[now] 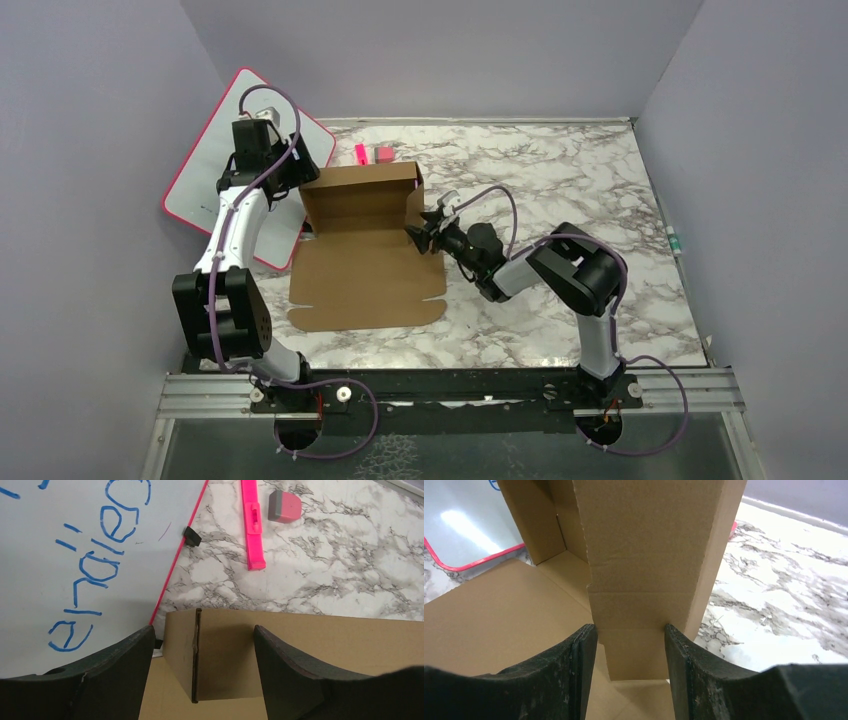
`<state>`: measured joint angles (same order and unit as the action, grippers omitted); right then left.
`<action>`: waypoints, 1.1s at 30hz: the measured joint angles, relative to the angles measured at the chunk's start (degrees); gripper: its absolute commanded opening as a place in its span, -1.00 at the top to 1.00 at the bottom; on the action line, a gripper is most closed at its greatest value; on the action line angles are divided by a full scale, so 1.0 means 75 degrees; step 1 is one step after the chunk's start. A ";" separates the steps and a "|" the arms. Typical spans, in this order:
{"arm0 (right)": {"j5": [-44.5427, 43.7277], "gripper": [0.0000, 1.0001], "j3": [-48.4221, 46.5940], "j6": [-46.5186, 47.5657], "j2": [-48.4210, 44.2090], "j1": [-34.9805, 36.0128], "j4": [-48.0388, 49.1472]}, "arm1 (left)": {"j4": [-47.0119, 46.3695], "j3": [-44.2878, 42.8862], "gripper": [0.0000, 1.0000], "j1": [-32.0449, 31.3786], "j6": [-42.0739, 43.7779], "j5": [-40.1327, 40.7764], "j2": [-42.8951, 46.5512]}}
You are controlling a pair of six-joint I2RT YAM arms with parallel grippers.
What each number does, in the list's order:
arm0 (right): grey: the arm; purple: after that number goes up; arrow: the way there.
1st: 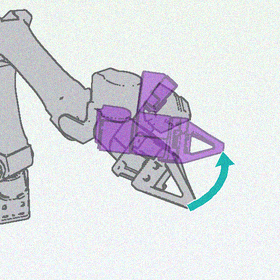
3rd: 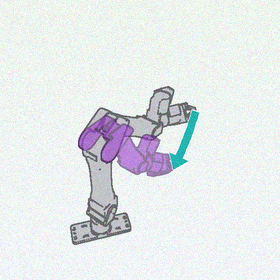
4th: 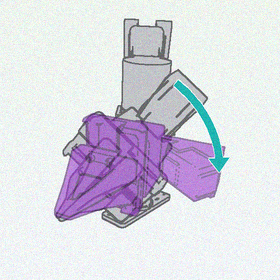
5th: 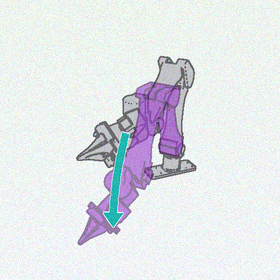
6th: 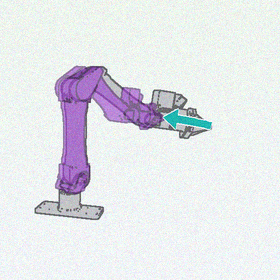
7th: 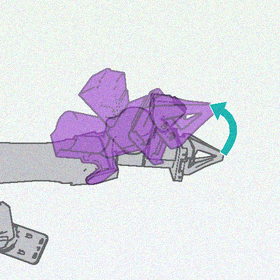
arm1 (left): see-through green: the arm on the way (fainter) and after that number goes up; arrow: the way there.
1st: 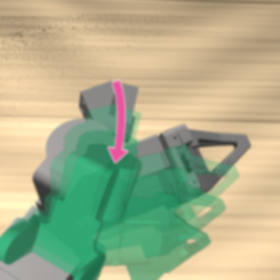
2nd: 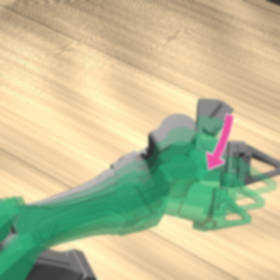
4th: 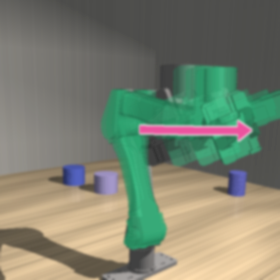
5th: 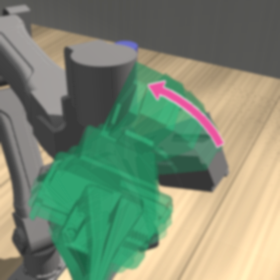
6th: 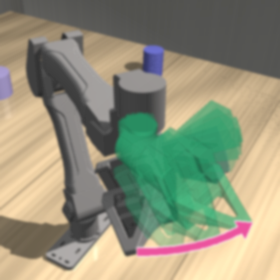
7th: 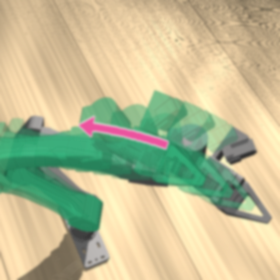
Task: Fold the paper box
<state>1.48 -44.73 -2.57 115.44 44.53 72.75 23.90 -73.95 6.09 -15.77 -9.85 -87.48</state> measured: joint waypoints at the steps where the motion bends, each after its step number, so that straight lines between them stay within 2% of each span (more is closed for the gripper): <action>1: 0.0114 -0.15 -0.0032 0.0020 0.0006 -0.0035 0.0000 | -0.0035 -0.0015 -0.44 0.0023 0.0000 -0.0096 -0.0050; 11: 0.1008 -0.11 -0.0265 0.0414 0.0009 -0.0198 -0.0131 | -0.0254 -0.0125 -0.30 0.0114 -0.0006 -0.1294 -0.0367; 17: 0.1361 -0.10 0.0052 0.0425 -0.0291 -0.0198 -0.0265 | -0.0134 -0.0035 -0.29 -0.0015 -0.0032 -0.2116 -0.0350; 22: 0.1390 -0.11 0.0697 0.0405 -0.1128 -0.0198 -0.0361 | -0.0061 0.0341 -0.30 -0.0254 -0.0093 -0.2509 0.0003; 26: 0.1378 -0.21 0.1169 0.0399 -0.1941 -0.0198 -0.0603 | 0.0128 0.0472 -0.30 -0.0335 -0.0087 -0.2495 0.0236; 33: 0.1405 -0.29 0.1469 0.0679 -0.4147 -0.0490 -0.2938 | 0.0248 0.0469 -0.30 -0.0329 -0.0082 -0.2337 0.0236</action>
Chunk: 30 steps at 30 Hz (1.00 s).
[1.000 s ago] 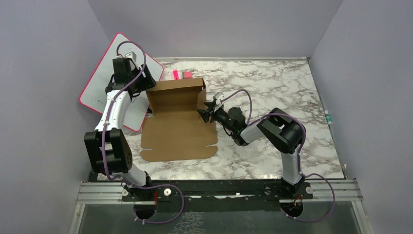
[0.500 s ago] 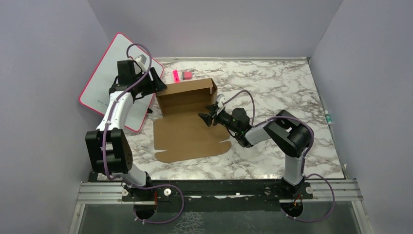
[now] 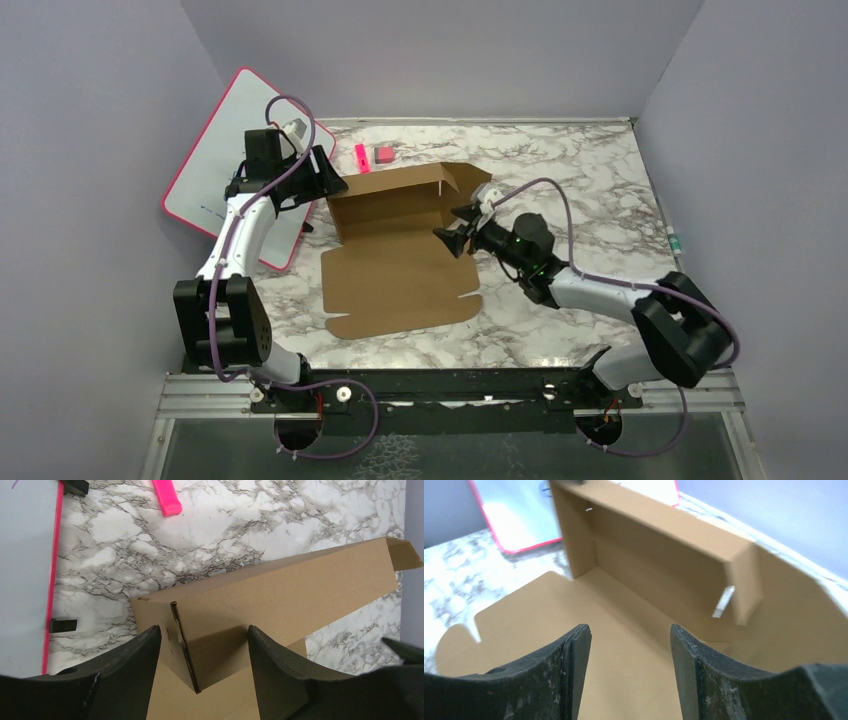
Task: Fold the paper box
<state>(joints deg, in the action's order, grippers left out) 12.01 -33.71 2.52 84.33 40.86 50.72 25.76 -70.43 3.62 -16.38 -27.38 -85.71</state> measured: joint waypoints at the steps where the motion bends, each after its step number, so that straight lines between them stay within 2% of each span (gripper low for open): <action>1: 0.0090 -0.29 -0.0096 0.0026 -0.0286 -0.0204 -0.0414 | 0.0009 0.0000 -0.30 0.0000 0.0003 0.0003 0.0000; 5: 0.0638 -0.29 -0.0857 0.0006 -0.0883 -0.1445 -0.1856 | 0.0012 0.0000 -0.30 0.0000 0.0012 0.0000 0.0000; 10: 0.1244 -0.29 -0.1381 -0.0117 -0.0938 -0.2632 -0.2664 | 0.0012 0.0000 -0.30 0.0000 0.0023 -0.0003 -0.0003; 20: 0.3031 -0.26 -0.2110 -0.0408 0.0568 -0.4205 -0.2771 | -0.0052 0.0026 -0.30 0.0000 0.0026 -0.0012 -0.0015; 24: 0.3331 -0.25 -0.2393 -0.0562 0.0836 -0.4785 -0.2748 | -0.0111 0.0073 -0.30 0.0000 0.0026 -0.0035 -0.0017; 30: 0.3701 -0.22 -0.3628 -0.0411 0.1894 -0.4934 -0.2771 | -0.0181 0.0114 -0.30 0.0000 0.0023 -0.0105 -0.0038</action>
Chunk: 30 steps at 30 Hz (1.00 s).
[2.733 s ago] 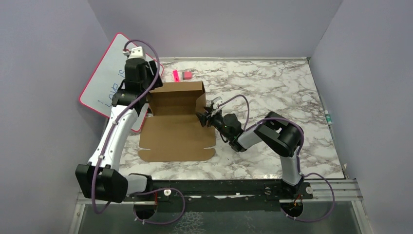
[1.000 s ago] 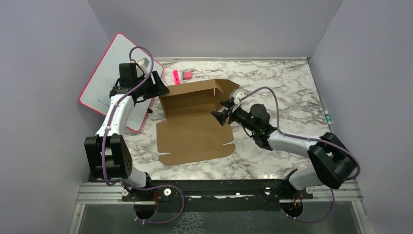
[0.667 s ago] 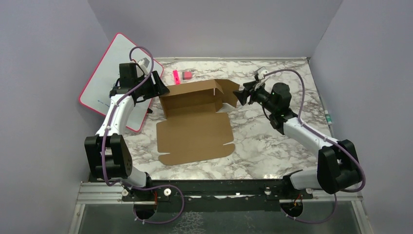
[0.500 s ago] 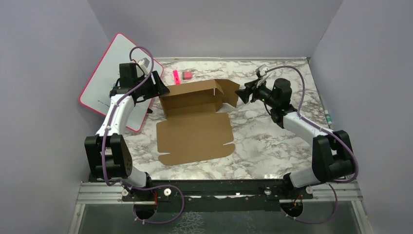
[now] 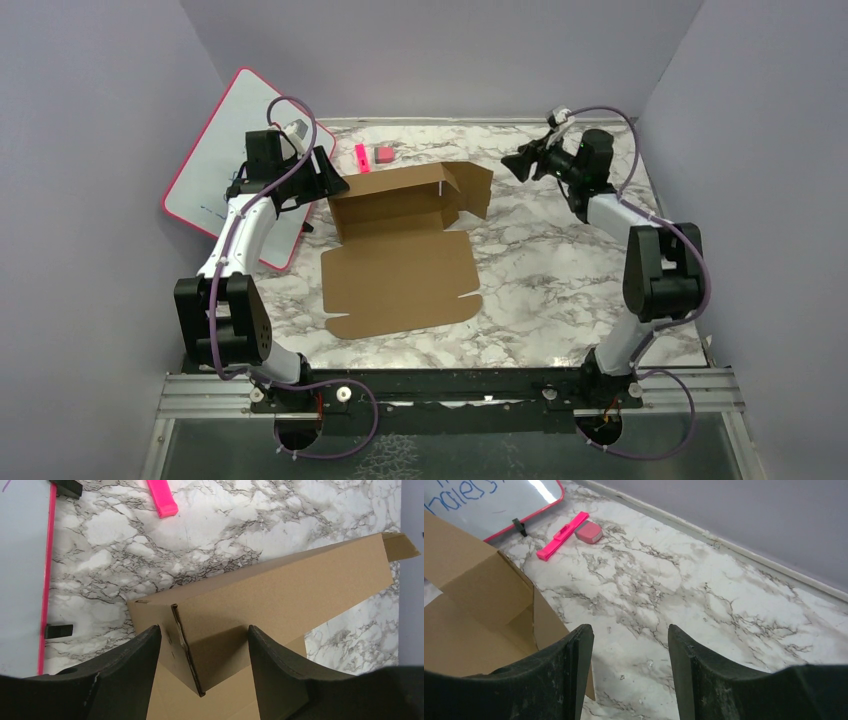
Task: Fold the paper box
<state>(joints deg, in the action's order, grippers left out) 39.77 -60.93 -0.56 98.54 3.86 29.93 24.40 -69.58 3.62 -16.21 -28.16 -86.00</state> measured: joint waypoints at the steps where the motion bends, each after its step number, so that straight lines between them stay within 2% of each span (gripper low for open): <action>1: 0.0119 -0.22 -0.0181 0.0020 0.0248 0.0003 0.0000 | -0.0012 0.0000 -0.30 0.0000 0.0000 -0.0020 -0.0006; 10: 0.1317 -0.28 -0.0425 0.0297 0.1638 0.0423 -0.0187 | -0.0143 0.0070 -0.30 0.0000 0.0000 -0.0184 -0.0029; 19: 0.2436 -0.32 -0.0513 0.0691 0.1708 0.0935 -0.0399 | -0.0242 0.0119 -0.30 0.0009 -0.0006 -0.0309 -0.0029; 30: 0.2970 -0.32 -0.0702 0.1064 0.1708 0.1221 -0.0641 | -0.0332 0.0172 -0.30 0.0020 -0.0012 -0.0388 -0.0029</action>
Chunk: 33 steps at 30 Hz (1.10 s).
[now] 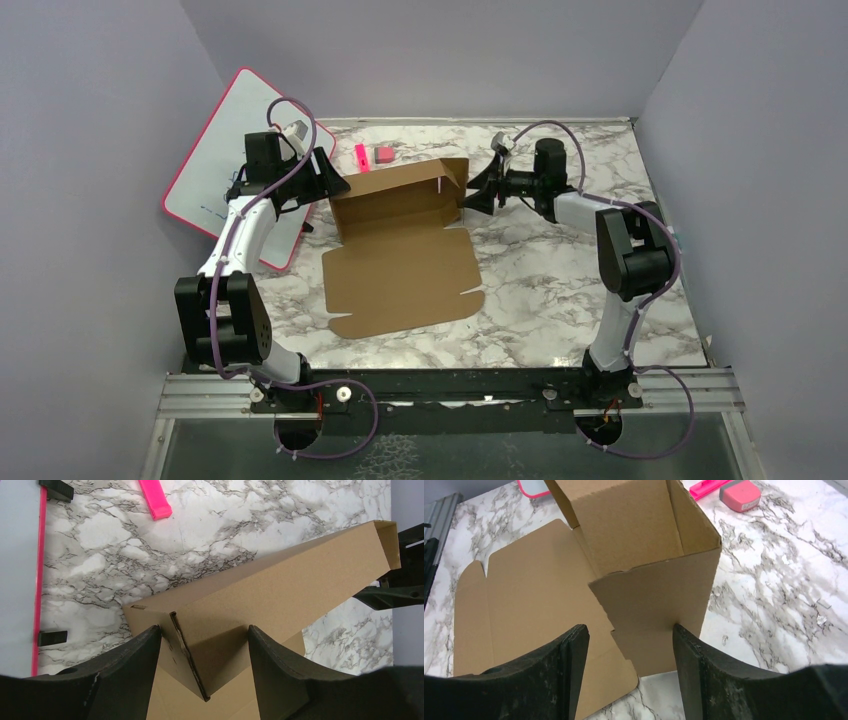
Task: Fold the paper box
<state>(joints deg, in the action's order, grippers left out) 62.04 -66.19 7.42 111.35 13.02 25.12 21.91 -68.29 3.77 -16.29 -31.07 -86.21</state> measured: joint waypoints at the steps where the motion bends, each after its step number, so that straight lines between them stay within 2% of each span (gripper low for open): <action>1: 0.0041 -0.30 -0.0050 0.0032 0.0000 0.0000 -0.0032 | -0.0003 0.0006 -0.30 0.0000 0.0000 -0.0006 0.0000; 5: 0.0073 -0.28 -0.0265 0.0140 0.0000 0.0006 -0.0189 | -0.0017 0.0029 -0.30 0.0003 0.0000 -0.0026 0.0000; 14: -0.0146 -0.45 0.0157 0.0283 -0.0187 -0.0006 -0.0119 | -0.0055 0.0041 -0.30 0.0003 0.0003 -0.0032 0.0000; 23: 0.0484 -0.47 -0.0195 0.1029 -0.0189 -0.0737 -0.0662 | -0.0055 0.0041 -0.30 0.0003 0.0009 -0.0032 0.0000; 33: 0.0959 -0.40 -0.0163 0.0201 -0.0405 -0.1437 0.0029 | -0.0055 0.0052 -0.31 0.0003 0.0009 -0.0061 0.0000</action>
<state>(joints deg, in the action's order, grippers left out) 69.23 -67.42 8.93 108.31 2.24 25.34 21.50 -67.90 3.79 -16.23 -31.53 -86.21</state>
